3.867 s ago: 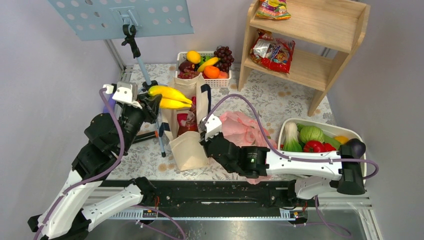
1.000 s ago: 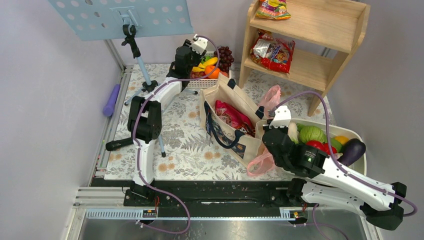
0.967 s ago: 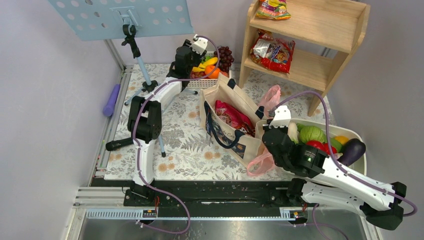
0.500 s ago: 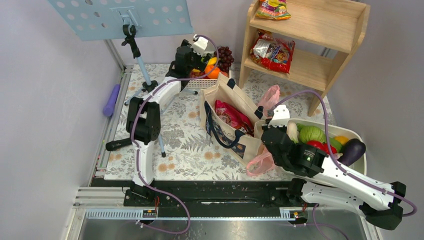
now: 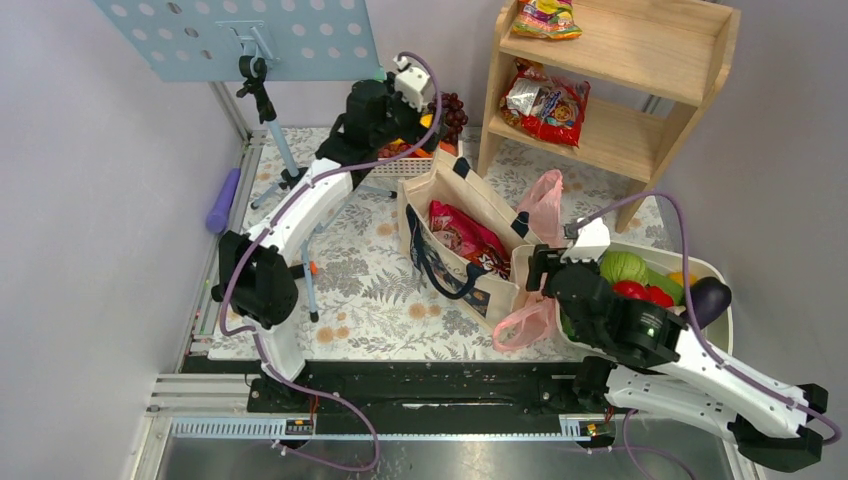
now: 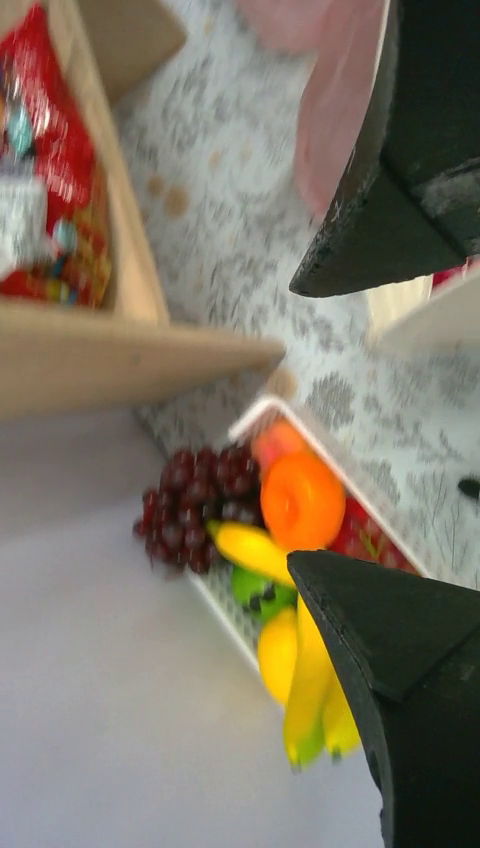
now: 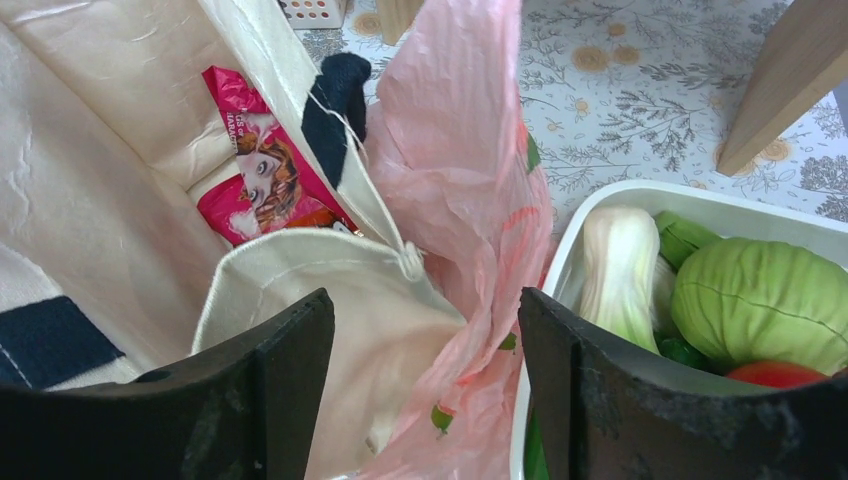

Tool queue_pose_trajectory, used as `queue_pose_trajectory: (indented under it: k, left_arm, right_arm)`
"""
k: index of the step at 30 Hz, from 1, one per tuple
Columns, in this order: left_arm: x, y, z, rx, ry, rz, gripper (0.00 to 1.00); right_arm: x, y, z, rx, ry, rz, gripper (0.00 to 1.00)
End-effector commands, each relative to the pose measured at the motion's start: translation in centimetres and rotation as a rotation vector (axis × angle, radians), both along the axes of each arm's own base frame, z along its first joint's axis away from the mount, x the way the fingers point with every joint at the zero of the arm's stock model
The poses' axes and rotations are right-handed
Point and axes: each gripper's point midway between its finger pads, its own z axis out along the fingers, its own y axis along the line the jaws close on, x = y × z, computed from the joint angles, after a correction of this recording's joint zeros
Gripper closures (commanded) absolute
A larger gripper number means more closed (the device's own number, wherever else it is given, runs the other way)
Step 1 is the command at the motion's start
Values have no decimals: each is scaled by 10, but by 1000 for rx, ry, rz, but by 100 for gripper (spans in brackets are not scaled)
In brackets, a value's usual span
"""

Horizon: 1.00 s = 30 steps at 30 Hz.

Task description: Untie the knot of the grocery bags and take out the mixed food

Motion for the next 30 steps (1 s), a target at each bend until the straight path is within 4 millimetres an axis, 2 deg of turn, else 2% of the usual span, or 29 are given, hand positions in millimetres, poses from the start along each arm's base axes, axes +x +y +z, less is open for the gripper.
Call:
queue_pose_trajectory:
  k: [1, 6, 11, 15, 18, 21, 23, 26, 27, 30]
  left_arm:
    - [-47, -23, 9, -53, 71, -129, 4]
    - [-68, -28, 3, -96, 123, -168, 4]
    - [-104, -39, 10, -68, 114, -189, 3]
    - [-125, -33, 11, -72, 161, -163, 2]
    - [-131, -15, -3, -13, 179, -56, 1]
    - [-127, 10, -22, 80, 191, 99, 2]
    - [-126, 19, -37, 143, 213, 170, 2]
    - [-129, 21, -57, 193, 267, 191, 4]
    - [-129, 20, -62, 196, 282, 191, 8]
    - [-130, 16, -70, 196, 306, 180, 45]
  right_arm:
    - [-9, -16, 10, 55, -4, -23, 24]
    - [-17, -20, 11, 117, -7, 7, 20]
    - [-22, -21, 17, 118, -3, 41, 2]
    - [-26, -19, 22, 101, 20, 74, 0]
    - [-28, -14, 24, 95, 35, 111, 0]
    - [-31, -7, 29, 93, 44, 154, 0]
    - [-32, -1, 33, 95, 51, 185, 0]
    - [-35, 12, 43, 100, 71, 244, 1]
    - [-36, 16, 47, 104, 78, 259, 0]
    - [-35, 31, 59, 119, 96, 295, 1]
